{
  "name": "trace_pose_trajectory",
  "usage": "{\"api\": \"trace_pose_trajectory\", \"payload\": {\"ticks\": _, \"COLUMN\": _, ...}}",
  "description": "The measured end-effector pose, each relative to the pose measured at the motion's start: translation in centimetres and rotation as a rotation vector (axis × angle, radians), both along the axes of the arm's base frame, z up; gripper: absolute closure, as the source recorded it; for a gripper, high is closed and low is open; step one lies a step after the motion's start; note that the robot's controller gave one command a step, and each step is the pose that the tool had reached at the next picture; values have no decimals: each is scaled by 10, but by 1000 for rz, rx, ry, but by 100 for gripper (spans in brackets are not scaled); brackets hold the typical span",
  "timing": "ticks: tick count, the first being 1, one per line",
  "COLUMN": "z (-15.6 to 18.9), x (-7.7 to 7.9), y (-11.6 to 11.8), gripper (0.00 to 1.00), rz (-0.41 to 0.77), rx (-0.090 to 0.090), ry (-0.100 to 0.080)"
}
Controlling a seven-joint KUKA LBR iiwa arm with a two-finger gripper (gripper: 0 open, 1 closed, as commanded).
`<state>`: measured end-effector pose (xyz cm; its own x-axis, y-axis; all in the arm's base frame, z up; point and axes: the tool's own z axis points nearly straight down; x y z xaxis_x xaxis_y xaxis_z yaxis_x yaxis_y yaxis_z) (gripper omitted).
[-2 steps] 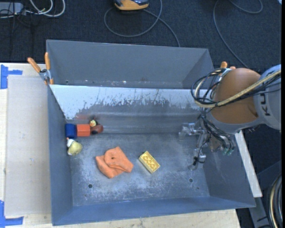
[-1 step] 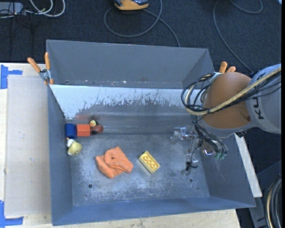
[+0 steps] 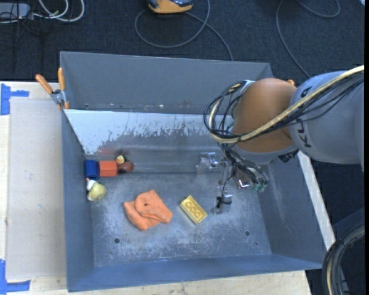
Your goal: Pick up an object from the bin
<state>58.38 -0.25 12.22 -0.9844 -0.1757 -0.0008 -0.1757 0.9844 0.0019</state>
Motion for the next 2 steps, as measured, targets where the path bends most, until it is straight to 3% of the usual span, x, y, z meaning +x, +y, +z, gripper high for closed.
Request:
{"api": "trace_pose_trajectory", "payload": {"ticks": 1, "z": -46, "x": -18, "y": 21, "gripper": 0, "rz": -174, "rx": -1, "ry": 7}}
{"api": "trace_pose_trajectory", "payload": {"ticks": 2, "z": -60, "x": -19, "y": 36, "gripper": 100, "rz": -119, "rx": 5, "ry": 5}}
